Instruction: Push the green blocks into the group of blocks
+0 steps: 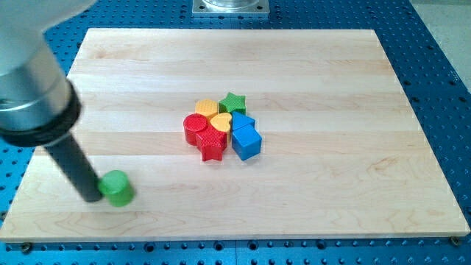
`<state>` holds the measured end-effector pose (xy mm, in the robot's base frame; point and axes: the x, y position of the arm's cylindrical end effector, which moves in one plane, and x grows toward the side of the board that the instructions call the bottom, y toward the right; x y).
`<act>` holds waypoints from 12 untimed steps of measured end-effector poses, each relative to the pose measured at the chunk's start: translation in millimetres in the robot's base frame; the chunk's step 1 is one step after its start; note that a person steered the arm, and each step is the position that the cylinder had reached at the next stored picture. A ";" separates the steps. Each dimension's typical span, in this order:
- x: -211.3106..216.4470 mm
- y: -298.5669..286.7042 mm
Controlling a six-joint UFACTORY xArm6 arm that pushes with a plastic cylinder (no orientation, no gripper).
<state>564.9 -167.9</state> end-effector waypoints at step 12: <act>-80.4 327.9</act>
<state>484.6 160.0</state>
